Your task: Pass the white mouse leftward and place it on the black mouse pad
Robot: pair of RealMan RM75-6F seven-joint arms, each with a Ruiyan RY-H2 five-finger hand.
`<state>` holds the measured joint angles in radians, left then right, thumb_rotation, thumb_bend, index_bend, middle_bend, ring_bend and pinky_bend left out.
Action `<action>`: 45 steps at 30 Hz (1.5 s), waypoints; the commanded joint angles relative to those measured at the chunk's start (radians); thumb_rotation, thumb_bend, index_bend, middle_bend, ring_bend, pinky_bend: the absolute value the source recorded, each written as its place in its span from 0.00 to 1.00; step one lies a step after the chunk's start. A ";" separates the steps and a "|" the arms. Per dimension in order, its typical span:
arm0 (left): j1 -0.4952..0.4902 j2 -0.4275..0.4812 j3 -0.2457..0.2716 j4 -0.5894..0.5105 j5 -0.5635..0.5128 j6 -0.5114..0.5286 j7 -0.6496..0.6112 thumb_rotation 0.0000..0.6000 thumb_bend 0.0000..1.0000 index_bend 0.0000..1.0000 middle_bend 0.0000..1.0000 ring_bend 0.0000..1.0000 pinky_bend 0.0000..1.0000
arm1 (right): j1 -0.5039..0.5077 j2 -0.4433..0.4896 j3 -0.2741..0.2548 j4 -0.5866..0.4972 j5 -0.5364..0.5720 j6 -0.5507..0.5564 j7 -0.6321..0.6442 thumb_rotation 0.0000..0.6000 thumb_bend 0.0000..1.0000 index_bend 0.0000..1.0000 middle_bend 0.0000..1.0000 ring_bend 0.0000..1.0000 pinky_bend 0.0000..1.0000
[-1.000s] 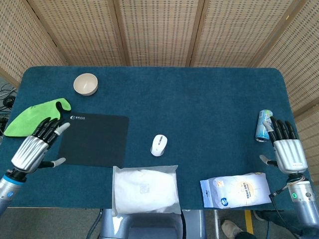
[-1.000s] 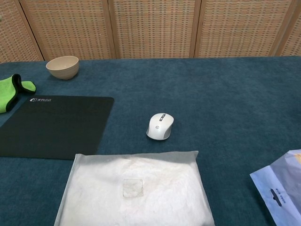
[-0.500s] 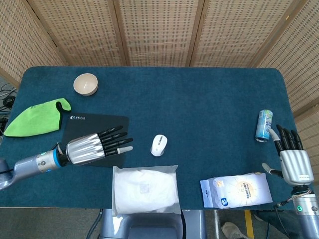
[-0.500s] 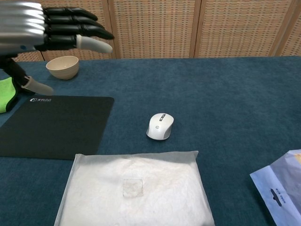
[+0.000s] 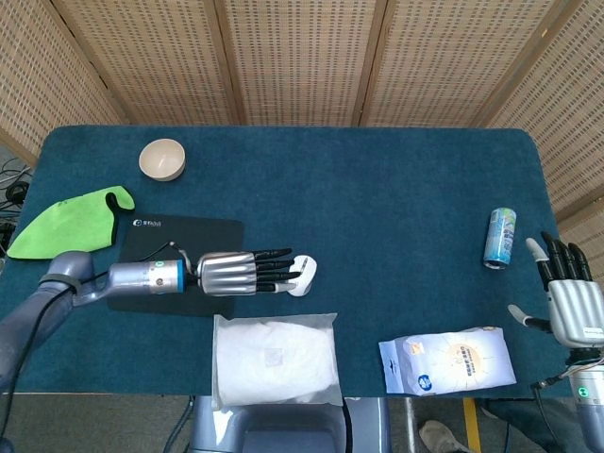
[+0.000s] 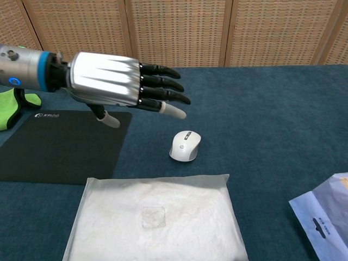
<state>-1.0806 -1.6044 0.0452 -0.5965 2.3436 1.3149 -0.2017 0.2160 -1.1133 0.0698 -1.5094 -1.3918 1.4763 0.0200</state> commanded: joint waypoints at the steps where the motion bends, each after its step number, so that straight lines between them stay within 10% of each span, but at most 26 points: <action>1: -0.072 -0.123 0.043 0.139 -0.025 -0.038 -0.054 1.00 0.16 0.00 0.00 0.00 0.01 | -0.005 0.006 0.006 -0.004 0.001 -0.001 0.010 1.00 0.00 0.00 0.00 0.00 0.00; 20: -0.167 -0.363 0.195 0.413 -0.131 -0.141 -0.139 1.00 0.13 0.01 0.00 0.00 0.09 | -0.024 0.051 0.023 -0.031 -0.008 -0.041 0.051 1.00 0.00 0.00 0.00 0.00 0.00; 38: -0.197 -0.423 0.278 0.466 -0.199 -0.184 -0.125 1.00 0.20 0.55 0.38 0.30 0.36 | -0.039 0.066 0.037 -0.037 -0.014 -0.048 0.073 1.00 0.00 0.00 0.00 0.00 0.00; 45: -0.184 -0.404 0.286 0.468 -0.235 -0.152 -0.103 1.00 0.23 0.60 0.42 0.33 0.37 | -0.041 0.066 0.039 -0.038 -0.020 -0.053 0.073 1.00 0.00 0.00 0.00 0.00 0.00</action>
<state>-1.2672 -2.0121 0.3298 -0.1279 2.1131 1.1584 -0.3079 0.1751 -1.0475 0.1084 -1.5474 -1.4121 1.4230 0.0930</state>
